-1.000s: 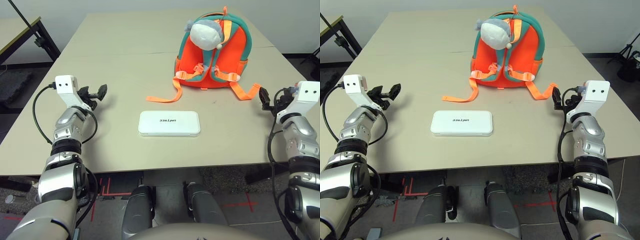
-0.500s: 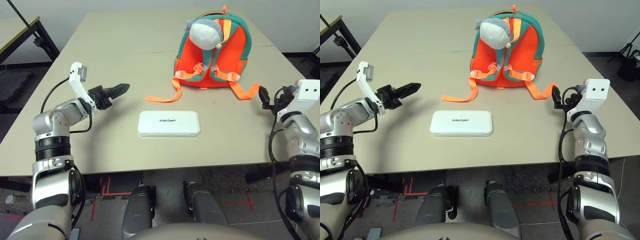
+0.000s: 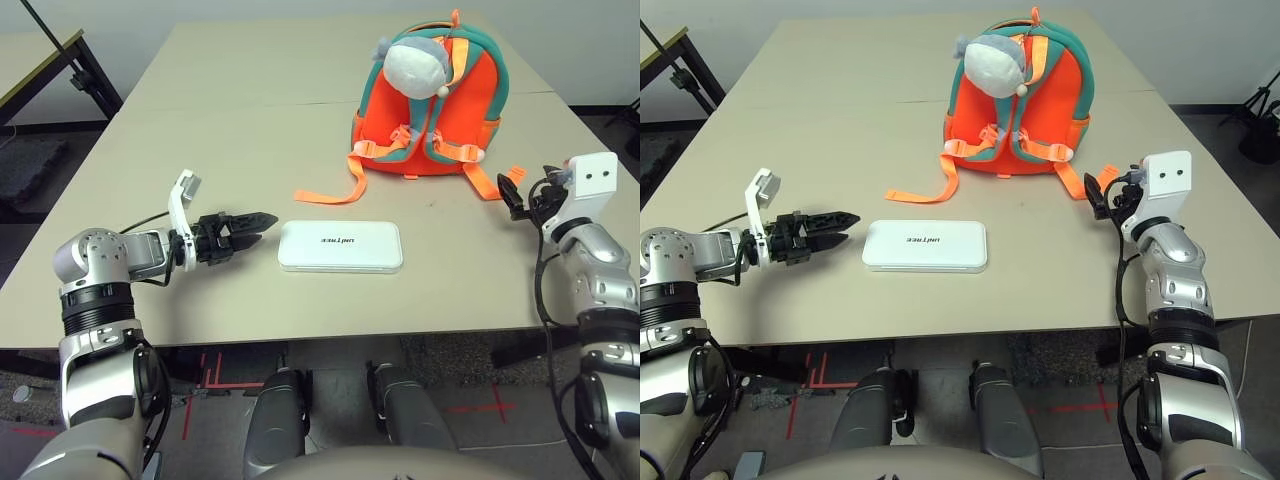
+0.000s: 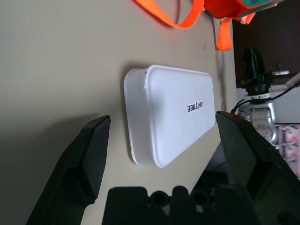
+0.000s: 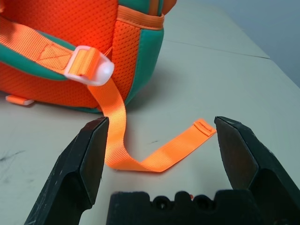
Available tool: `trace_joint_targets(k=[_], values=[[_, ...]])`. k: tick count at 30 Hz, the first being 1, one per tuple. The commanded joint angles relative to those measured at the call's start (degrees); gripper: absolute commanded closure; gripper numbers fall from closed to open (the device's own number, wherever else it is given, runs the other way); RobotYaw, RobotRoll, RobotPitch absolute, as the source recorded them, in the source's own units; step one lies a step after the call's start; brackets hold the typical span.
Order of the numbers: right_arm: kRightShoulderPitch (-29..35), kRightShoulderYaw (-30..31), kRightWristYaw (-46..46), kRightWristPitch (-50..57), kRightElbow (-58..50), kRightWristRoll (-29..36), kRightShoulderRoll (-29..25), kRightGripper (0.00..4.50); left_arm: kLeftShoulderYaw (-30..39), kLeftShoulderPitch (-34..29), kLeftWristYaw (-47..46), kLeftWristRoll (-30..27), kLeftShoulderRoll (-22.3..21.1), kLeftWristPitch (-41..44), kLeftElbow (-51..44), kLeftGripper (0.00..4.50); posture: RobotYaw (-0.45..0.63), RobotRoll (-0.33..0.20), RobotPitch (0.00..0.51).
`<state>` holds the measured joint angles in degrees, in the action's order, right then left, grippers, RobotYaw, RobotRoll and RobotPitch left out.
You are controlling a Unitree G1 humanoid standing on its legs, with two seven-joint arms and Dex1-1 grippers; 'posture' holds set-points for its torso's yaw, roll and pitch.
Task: Put the pencil case into the backpack and zip it.
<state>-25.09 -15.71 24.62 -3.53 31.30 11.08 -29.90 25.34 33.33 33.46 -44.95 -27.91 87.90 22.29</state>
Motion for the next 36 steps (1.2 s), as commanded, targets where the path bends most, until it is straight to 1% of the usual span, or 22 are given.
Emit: trace_joint_targets(k=[1, 3, 6, 8, 10, 14, 15, 17, 18, 19, 29, 36], values=[[1.62, 1.51, 1.12, 1.63, -2.84, -0.92, -0.78, 0.05, -0.57, 0.96, -0.75, 1.87, 0.09, -1.94, 3.69, 0.00, -0.15, 0.000, 0.124], [2.53, 2.33, 1.98, 3.17, -5.04, -1.36, -1.39, 0.05, -1.42, 1.20, -0.59, 2.54, -0.01, -3.26, 5.22, 0.00, -0.16, 0.000, 0.123], [5.21, 6.46, 8.35, 10.39, -12.17, -1.62, -4.64, 0.05, -2.75, 1.66, -0.04, 3.25, -0.25, -5.06, 7.02, 0.00, -0.17, 0.000, 0.122], [6.83, 9.42, 12.45, 14.82, -17.15, -1.69, -6.93, 0.45, -3.41, 1.83, 0.42, 3.57, -0.40, -6.00, 7.82, 0.00, -0.17, 0.000, 0.121], [7.85, 12.05, 15.56, 17.99, -21.17, -1.63, -8.46, 0.99, -4.06, 1.74, 0.83, 3.94, -0.49, -6.89, 8.37, 0.00, -0.18, 0.000, 0.121], [8.63, 15.62, 18.93, 21.22, -25.52, -2.03, -9.48, 2.57, -5.02, 1.53, 1.54, 4.23, -0.61, -7.94, 8.98, 0.00, -0.18, 0.000, 0.121], [8.72, 16.04, 19.28, 21.53, -25.98, -2.12, -9.49, 2.89, -5.15, 1.51, 1.68, 4.21, -0.63, -8.07, 9.08, 0.00, -0.18, 0.000, 0.122], [8.68, 17.44, 20.00, 22.15, -26.86, -2.52, -9.22, 3.67, -5.50, 1.55, 1.94, 4.24, -0.68, -8.45, 9.39, 0.00, -0.18, 0.000, 0.123], [8.65, 18.34, 20.34, 22.33, -27.30, -2.76, -8.86, 4.17, -5.64, 1.55, 2.04, 4.28, -0.70, -8.66, 9.53, 0.00, -0.18, 0.000, 0.123], [8.56, 19.20, 20.60, 22.64, -27.71, -2.94, -8.47, 4.48, -5.75, 1.56, 2.12, 4.34, -0.70, -8.85, 9.66, 0.00, -0.17, 0.000, 0.123], [6.79, 23.12, 20.96, 22.89, -27.16, -4.96, -6.10, 4.48, -6.74, 1.32, 2.77, 4.71, -0.35, -9.88, 10.08, 0.00, -0.17, 0.000, 0.123], [5.08, 25.60, 21.34, 22.57, -26.49, -6.19, -3.36, 4.48, -7.40, 1.41, 3.26, 4.72, -0.11, -10.43, 10.41, 0.00, -0.17, 0.000, 0.123]])
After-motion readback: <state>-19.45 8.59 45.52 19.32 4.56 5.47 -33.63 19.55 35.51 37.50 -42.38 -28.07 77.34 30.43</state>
